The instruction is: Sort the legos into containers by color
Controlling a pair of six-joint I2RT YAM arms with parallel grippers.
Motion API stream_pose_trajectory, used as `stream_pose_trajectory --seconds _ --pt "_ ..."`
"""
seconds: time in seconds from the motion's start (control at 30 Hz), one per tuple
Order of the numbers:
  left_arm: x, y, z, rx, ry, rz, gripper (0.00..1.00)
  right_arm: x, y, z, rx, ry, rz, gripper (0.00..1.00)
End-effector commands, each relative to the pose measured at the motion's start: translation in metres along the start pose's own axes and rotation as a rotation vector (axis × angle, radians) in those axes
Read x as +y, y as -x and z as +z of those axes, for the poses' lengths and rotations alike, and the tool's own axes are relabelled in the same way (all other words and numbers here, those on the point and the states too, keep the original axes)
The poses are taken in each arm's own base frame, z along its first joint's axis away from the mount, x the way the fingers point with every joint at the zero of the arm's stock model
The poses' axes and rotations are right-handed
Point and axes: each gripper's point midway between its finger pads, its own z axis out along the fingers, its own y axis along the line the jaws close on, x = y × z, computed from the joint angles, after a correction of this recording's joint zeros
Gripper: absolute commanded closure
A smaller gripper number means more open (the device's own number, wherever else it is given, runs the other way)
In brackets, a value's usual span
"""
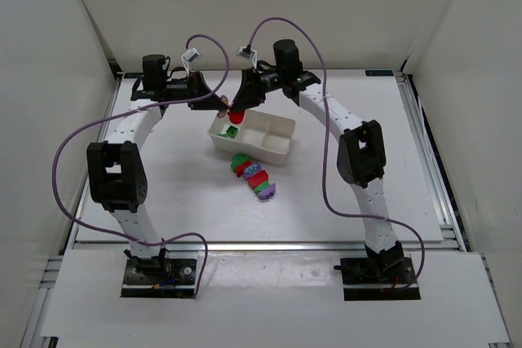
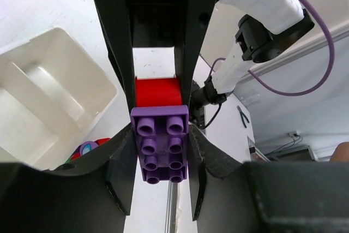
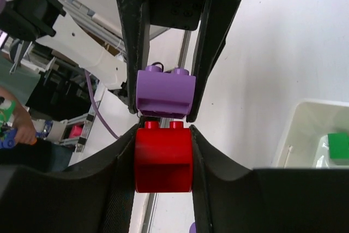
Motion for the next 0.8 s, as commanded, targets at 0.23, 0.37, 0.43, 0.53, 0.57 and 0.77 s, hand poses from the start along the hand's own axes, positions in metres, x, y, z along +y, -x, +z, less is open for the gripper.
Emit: stream_pose_trajectory --seconds 0.23,0.37,0.43,0.53,0.57,0.77 --pt "-0.002 0.019 -0.008 -0.025 0.024 0.102 0.78 0.021 -0.006 -0.035 0.006 -0.042 -0.067 1.00" --pt "0.003 0.022 -0.008 -0.035 0.048 0.100 0.78 0.017 -0.013 -0.068 -0.006 -0.141 -0.118 1.00" --pt "0.006 0.021 -0.007 -0.041 0.068 0.093 0.78 0.012 -0.025 -0.091 0.004 -0.242 -0.127 1.00" --pt "0.011 0.022 -0.007 -0.057 0.135 0.106 0.78 -0.002 -0.047 -0.112 0.086 -0.439 -0.209 1.00" --pt "0.016 0.023 -0.008 -0.062 0.167 0.134 0.78 -0.018 -0.068 -0.120 0.129 -0.528 -0.194 1.00" --pt "0.034 0.027 -0.012 -0.085 0.387 0.181 0.78 -0.046 -0.091 -0.139 0.171 -0.830 -0.282 1.00"
